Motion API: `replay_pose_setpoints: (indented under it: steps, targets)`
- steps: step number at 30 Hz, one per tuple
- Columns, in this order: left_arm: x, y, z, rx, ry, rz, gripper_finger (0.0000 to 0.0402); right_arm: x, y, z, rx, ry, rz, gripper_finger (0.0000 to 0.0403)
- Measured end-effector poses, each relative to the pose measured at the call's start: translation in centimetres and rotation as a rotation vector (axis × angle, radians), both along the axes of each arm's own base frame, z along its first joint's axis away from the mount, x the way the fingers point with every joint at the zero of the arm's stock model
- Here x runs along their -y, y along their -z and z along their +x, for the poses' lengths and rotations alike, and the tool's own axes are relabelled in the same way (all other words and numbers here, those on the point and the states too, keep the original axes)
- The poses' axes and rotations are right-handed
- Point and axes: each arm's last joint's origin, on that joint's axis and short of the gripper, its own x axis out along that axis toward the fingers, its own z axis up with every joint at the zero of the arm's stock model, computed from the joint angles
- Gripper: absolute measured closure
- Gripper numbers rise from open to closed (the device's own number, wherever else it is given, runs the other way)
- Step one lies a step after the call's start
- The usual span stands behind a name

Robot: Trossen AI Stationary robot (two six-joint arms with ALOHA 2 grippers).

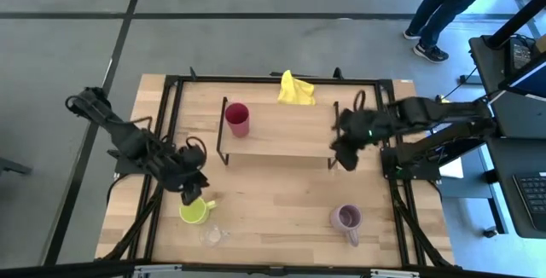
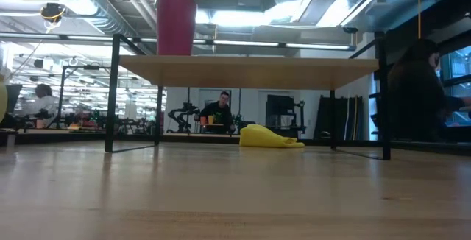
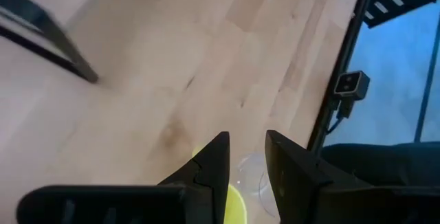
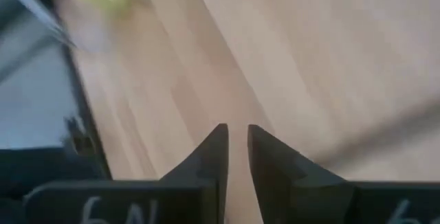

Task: Stack small to large cups/mugs on shelf
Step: Put the purple mug on the shelf

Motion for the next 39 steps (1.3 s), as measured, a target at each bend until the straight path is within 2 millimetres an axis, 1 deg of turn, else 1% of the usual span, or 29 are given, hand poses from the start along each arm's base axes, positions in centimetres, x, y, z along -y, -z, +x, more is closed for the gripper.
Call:
replay_pose_setpoints:
  steps: [3, 7, 8, 10, 12, 15, 17, 20, 23, 27, 30, 32, 34, 37, 39]
  targets:
    - [0.6, 0.8, 0.6, -0.005, 0.007, 0.002, 0.0314, -0.8, 0.6, -1.0, -0.106, 0.05, 0.04, 0.0344]
    - [1.1, 1.0, 1.1, 0.005, 0.011, -0.004, 0.0314, -2.2, 1.4, -1.6, -0.247, 0.019, 0.112, 0.0344]
    - [1.2, 1.0, 1.2, 0.007, 0.009, -0.004, 0.0314, -2.9, 1.9, -1.8, -0.298, 0.01, 0.133, 0.0344]
    - [1.2, 1.0, 1.3, 0.018, 0.001, -0.009, 0.0314, -4.7, 3.0, -2.4, -0.376, -0.074, 0.18, 0.0344]
    - [1.2, 1.0, 1.3, 0.026, -0.022, -0.01, 0.0314, -6.7, 4.1, -3.0, -0.382, -0.142, 0.222, 0.0344]
    - [1.2, 1.0, 1.3, 0.034, -0.03, 0.0, 0.0314, -9.7, 5.9, -4.0, -0.303, -0.201, 0.268, 0.0344]
    - [1.2, 1.0, 1.3, 0.036, -0.029, 0.005, 0.0314, -11.0, 7.3, -5.0, -0.255, -0.172, 0.281, 0.0344]
    - [1.1, 0.9, 1.3, 0.041, -0.025, 0.017, 0.0314, -12.1, 9.0, -6.0, -0.222, -0.064, 0.317, 0.0344]
    - [1.1, 0.9, 1.3, 0.041, -0.026, 0.016, 0.0314, -12.9, 10.1, -5.2, -0.148, 0.035, 0.417, 0.0344]
    - [1.1, 0.9, 1.3, 0.039, -0.044, 0.003, 0.0314, -13.1, 11.3, -4.3, -0.025, 0.092, 0.416, 0.0344]
    - [1.1, 0.9, 1.3, 0.037, -0.063, -0.011, 0.0314, -13.1, 12.4, -4.2, -0.001, 0.077, 0.402, 0.0344]
    - [1.1, 1.0, 1.3, 0.035, -0.076, -0.021, 0.0314, -13.4, 12.8, -4.1, 0.01, 0.066, 0.44, 0.0344]
    - [1.1, 1.0, 1.3, 0.034, -0.08, -0.025, 0.0314, -13.5, 12.9, -3.8, 0.069, 0.085, 0.46, 0.0344]
    - [1.1, 1.0, 1.3, 0.034, -0.082, -0.025, 0.0314, -13.8, 12.1, -2.9, 0.254, 0.1, 0.464, 0.0344]
    - [1.1, 0.9, 1.3, 0.038, -0.086, -0.02, 0.0314, -13.5, 11.7, -2.5, 0.288, 0.077, 0.429, 0.0343]
